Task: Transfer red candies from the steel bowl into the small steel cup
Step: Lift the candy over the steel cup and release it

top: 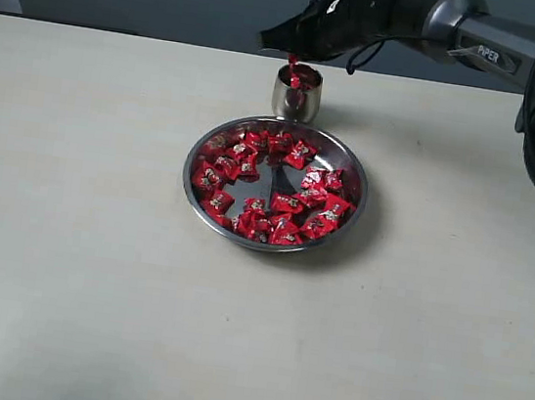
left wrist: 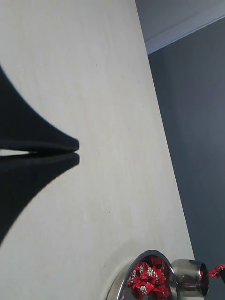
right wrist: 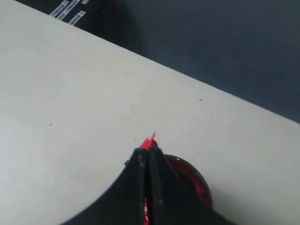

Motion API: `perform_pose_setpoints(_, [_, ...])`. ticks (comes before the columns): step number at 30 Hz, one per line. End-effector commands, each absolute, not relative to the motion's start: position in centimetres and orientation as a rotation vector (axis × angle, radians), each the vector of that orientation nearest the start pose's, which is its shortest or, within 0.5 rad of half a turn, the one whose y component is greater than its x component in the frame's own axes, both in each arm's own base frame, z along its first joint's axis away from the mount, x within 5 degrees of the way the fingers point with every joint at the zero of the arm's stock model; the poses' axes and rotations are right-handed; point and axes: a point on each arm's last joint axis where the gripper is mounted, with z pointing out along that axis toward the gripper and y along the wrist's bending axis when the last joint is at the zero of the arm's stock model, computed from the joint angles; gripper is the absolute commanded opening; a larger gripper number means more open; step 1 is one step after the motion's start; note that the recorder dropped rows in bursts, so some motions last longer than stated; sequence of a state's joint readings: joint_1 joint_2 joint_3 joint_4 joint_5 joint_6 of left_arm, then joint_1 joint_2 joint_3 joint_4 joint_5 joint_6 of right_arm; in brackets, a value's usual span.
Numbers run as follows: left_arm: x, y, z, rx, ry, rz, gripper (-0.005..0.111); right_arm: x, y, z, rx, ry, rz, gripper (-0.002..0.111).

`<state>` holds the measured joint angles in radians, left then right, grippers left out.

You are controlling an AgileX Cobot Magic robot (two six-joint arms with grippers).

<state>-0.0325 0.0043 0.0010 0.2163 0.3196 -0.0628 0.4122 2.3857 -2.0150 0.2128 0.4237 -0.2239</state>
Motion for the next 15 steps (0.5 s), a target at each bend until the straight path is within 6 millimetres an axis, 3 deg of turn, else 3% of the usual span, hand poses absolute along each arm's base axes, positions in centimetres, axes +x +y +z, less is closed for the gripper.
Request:
perform_pose_setpoints(1, [5.4, 0.4, 18.6, 0.107, 1.788, 0.137, 0.0, 50.2, 22.4, 18.5, -0.533, 2.198, 0.293, 0.009])
perform_pose_setpoints(6, [5.4, 0.4, 18.6, 0.107, 1.788, 0.137, 0.0, 50.2, 22.2, 18.4, -0.514, 2.218, 0.301, 0.034])
perform_pose_setpoints(12, [5.4, 0.4, 18.6, 0.107, 1.788, 0.137, 0.0, 49.8, 22.0, 18.9, -0.467, 2.269, 0.353, 0.036])
perform_pose_setpoints(15, [5.4, 0.4, 18.6, 0.107, 1.788, 0.137, 0.0, 47.9, 22.3, 20.4, -0.556, 2.401, 0.379, 0.036])
